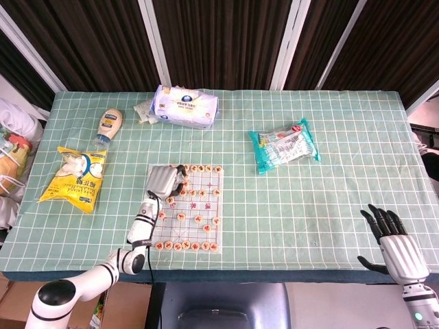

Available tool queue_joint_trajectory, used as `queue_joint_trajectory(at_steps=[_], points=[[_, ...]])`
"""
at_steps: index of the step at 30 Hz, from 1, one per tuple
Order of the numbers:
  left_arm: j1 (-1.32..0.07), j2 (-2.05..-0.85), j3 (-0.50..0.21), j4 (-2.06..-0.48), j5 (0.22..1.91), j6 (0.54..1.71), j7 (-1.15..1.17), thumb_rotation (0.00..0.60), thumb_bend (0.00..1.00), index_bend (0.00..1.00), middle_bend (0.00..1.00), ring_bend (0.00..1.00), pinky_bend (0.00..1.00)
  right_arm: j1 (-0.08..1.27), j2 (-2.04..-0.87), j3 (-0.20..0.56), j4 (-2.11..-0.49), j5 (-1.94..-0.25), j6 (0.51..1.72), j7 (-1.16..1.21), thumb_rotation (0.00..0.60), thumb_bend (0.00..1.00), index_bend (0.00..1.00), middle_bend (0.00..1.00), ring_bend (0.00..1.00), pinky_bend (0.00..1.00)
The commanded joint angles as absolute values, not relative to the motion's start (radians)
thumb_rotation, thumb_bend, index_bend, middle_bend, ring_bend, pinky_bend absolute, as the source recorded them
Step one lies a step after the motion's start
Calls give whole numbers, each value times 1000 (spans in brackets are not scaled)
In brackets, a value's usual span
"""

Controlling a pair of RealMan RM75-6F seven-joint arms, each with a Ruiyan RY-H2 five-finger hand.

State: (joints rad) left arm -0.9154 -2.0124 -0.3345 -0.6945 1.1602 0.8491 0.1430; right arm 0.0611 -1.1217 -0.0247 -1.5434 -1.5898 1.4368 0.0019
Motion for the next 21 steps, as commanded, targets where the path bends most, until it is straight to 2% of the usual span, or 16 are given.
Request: queue_joint_trajectory(at_steps=[1, 6, 12, 21], points=[[-924, -2021, -330, -685, 1168, 849, 134, 600, 372, 429, 1000, 1000, 1000, 60, -1120, -25, -1544, -1590, 1439, 5, 600, 294, 0, 0, 0, 0], [-941, -2025, -308, -665, 1205, 864, 130, 600, 358, 427, 1000, 1000, 1000, 59, -1119, -26, -1544, -1593, 1442, 10, 600, 294, 0, 0, 0, 0], [-974, -1988, -278, -662, 1229, 793, 163, 600, 358, 400, 1000, 1000, 1000, 58, -1111, -32, -1548, -1604, 1447, 23, 600, 294, 0, 0, 0, 0], [-986, -1881, -253, -798, 1243, 748, 202, 600, 357, 392, 1000, 1000, 1000, 60, -1108, -35, -1552, -1604, 1441, 22, 600, 294, 0, 0, 0, 0]])
